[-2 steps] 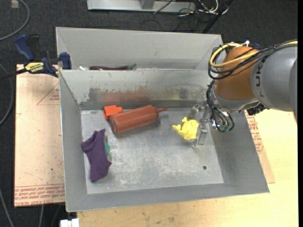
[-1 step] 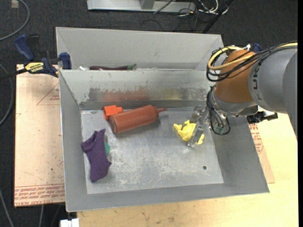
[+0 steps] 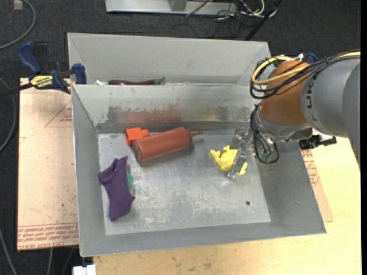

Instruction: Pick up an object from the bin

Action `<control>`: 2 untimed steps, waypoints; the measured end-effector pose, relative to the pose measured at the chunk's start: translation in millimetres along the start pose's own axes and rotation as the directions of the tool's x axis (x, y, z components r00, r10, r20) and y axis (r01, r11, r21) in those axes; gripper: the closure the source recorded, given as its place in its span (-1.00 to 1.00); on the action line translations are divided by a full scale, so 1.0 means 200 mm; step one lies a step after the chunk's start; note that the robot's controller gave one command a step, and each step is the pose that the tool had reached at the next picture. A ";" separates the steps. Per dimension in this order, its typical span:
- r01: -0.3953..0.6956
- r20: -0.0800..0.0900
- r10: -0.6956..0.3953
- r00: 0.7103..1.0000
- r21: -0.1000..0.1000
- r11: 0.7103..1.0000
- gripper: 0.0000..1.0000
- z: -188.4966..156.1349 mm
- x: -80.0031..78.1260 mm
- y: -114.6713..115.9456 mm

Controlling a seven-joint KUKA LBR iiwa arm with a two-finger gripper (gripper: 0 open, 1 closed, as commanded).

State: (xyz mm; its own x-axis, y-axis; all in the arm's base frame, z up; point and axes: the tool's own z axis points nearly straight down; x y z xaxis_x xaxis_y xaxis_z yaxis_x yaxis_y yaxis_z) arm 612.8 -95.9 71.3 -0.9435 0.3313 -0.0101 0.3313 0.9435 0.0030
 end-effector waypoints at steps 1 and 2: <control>0.000 0.000 0.000 1.000 0.000 1.000 1.00 0.00 0.00 0.00; 0.001 0.001 -0.001 1.000 -0.001 1.000 1.00 -0.01 0.00 0.00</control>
Offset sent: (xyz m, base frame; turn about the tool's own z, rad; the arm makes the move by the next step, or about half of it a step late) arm 0.0000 0.0001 0.0053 0.0000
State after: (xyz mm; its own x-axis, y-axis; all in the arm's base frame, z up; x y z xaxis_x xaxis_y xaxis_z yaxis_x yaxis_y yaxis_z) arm 613.0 -95.6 73.7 -0.9437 0.3305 -0.0112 0.3305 0.9438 0.0036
